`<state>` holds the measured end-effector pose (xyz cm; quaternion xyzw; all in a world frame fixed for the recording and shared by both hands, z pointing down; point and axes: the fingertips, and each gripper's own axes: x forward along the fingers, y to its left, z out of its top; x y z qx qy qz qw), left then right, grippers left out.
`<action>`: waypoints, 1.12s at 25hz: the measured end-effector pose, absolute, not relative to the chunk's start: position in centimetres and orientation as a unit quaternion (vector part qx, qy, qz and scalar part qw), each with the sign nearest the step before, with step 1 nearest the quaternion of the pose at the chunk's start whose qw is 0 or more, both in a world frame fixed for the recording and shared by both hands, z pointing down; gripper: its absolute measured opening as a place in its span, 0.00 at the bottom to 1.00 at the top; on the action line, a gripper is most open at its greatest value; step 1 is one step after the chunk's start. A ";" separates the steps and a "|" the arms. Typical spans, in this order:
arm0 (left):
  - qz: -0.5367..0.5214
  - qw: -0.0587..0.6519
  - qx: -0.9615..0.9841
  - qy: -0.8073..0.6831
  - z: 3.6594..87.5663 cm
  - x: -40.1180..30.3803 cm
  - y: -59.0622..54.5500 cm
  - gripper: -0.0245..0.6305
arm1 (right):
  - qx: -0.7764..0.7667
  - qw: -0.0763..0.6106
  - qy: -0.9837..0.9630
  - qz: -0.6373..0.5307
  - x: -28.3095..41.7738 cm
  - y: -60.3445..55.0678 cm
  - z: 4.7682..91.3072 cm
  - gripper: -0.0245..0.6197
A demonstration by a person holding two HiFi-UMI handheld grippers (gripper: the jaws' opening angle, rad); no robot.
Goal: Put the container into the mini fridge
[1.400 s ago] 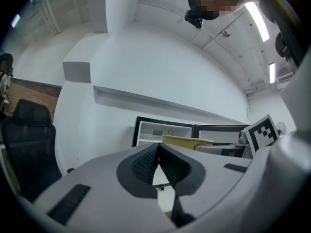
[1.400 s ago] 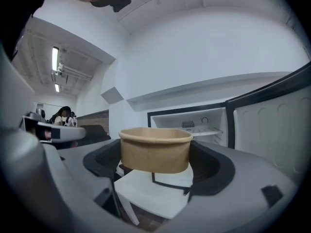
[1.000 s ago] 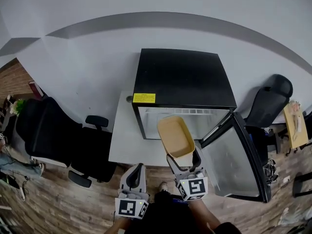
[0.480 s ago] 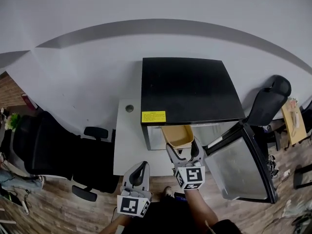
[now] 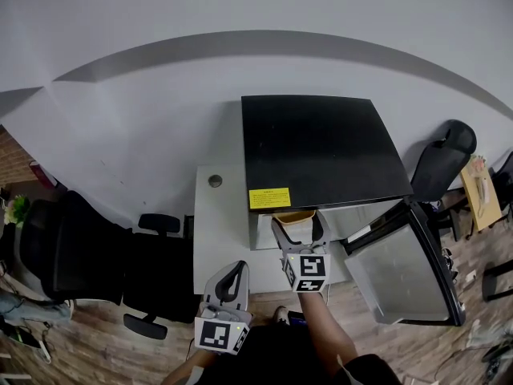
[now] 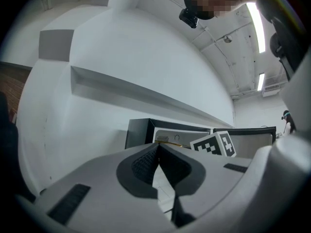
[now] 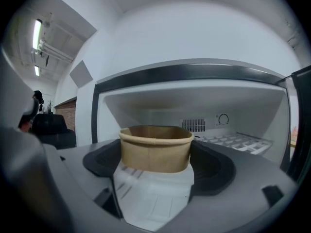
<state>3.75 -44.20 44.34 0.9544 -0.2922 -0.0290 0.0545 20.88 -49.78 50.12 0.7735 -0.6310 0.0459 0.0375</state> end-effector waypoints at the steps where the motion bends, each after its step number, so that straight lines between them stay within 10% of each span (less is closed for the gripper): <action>1: -0.029 0.057 0.955 -0.291 44.3 3.7 -44.3 0.05 | 0.775 0.040 -0.629 0.047 21.0 -50.2 50.3 0.72; 28: -0.034 0.055 0.952 -0.300 44.4 2.8 -45.2 0.05 | 0.776 0.062 -0.625 0.050 21.6 -51.5 49.9 0.72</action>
